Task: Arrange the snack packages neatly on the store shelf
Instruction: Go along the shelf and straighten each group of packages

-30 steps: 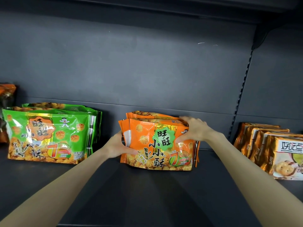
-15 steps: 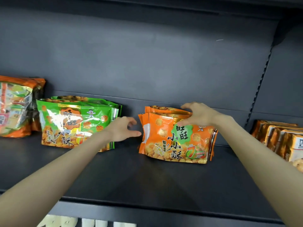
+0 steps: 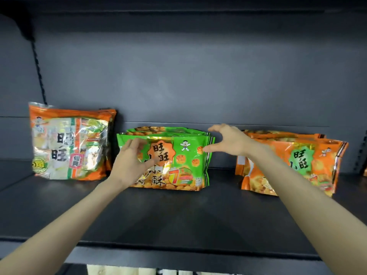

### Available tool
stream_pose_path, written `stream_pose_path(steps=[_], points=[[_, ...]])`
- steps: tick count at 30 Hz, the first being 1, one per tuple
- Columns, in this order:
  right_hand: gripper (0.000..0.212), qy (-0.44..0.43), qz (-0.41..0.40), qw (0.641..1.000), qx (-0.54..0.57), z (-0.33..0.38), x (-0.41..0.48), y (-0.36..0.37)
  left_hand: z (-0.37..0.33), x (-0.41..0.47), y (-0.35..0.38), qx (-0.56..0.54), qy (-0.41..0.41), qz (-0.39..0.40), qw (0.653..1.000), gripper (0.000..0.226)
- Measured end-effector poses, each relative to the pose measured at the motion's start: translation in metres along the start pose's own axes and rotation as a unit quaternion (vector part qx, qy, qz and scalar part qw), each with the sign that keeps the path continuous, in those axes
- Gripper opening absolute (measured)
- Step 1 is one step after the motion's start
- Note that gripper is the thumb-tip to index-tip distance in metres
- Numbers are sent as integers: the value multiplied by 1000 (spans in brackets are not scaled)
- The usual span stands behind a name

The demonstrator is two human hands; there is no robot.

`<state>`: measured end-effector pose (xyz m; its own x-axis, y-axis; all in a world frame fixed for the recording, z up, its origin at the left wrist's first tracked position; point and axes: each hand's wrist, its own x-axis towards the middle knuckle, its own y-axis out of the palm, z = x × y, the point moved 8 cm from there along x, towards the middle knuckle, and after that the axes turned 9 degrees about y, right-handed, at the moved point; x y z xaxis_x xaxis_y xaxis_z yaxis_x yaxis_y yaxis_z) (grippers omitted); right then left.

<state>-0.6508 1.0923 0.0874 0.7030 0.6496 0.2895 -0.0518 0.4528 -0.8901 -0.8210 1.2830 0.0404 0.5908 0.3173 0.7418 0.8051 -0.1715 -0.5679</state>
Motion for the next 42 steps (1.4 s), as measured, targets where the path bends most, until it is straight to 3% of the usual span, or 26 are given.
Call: stream_pose_path(steps=[6, 10, 13, 18, 21, 27, 34, 42], points=[[96, 41, 6, 999, 3, 22, 17, 34, 61, -5, 0, -34, -76, 10, 996, 112], [106, 46, 8, 999, -5, 31, 26, 44, 91, 0, 19, -153, -123, 64, 978, 130], [114, 52, 12, 999, 1, 31, 34, 51, 104, -1, 33, -278, -162, 105, 941, 147], [109, 62, 40, 997, 5, 31, 42, 57, 102, 0, 47, -365, -143, 142, 909, 118], [98, 67, 30, 997, 2, 28, 46, 59, 115, -3, 57, -356, -162, 168, 905, 125], [95, 60, 19, 998, 3, 24, 46, 56, 116, -2, 61, -327, -151, 138, 923, 100], [95, 72, 2, 997, -4, 8, 44, 50, 96, -1, 61, -341, -143, 132, 920, 92], [95, 64, -2, 998, 16, 8, 44, 49, 102, -1, 68, -337, -154, 144, 917, 98]])
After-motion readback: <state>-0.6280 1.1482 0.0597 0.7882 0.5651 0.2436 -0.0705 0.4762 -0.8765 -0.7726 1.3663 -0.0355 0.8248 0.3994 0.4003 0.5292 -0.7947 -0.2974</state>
